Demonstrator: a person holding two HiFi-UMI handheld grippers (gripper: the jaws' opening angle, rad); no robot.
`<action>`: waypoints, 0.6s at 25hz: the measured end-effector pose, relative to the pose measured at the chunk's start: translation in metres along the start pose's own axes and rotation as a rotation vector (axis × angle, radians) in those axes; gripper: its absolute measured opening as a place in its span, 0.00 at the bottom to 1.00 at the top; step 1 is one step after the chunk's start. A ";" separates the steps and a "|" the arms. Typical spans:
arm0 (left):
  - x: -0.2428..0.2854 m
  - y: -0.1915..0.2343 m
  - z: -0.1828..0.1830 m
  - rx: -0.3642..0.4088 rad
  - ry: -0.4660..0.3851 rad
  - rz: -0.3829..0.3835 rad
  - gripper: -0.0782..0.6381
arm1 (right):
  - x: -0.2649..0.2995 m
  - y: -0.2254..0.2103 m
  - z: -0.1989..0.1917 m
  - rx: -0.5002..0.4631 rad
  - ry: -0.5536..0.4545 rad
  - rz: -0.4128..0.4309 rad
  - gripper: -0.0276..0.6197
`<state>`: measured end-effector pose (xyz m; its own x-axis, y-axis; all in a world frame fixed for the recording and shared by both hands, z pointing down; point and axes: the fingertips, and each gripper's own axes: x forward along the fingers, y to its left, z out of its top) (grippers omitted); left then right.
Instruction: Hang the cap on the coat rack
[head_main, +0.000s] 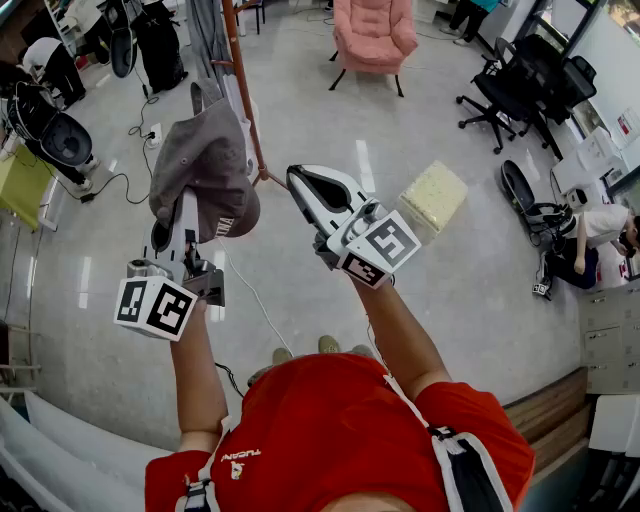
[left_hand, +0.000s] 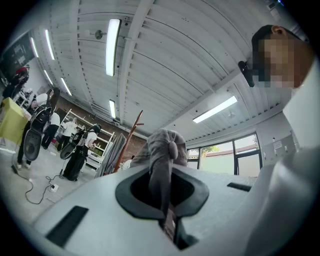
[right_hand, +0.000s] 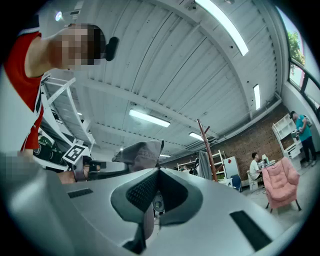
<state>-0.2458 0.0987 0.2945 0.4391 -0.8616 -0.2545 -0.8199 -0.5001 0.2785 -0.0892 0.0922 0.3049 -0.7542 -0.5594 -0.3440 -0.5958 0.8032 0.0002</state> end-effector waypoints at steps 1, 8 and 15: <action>0.000 0.000 -0.001 0.000 0.001 0.000 0.13 | 0.000 -0.001 -0.001 0.000 0.001 -0.001 0.08; 0.003 -0.002 -0.005 -0.002 0.008 0.000 0.13 | -0.003 -0.003 -0.004 0.025 0.008 -0.001 0.08; 0.007 -0.016 -0.019 0.001 0.012 0.017 0.13 | -0.023 -0.017 -0.004 0.047 0.004 0.000 0.08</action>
<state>-0.2225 0.0990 0.3062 0.4294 -0.8709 -0.2390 -0.8278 -0.4854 0.2814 -0.0630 0.0909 0.3170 -0.7551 -0.5602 -0.3406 -0.5822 0.8118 -0.0444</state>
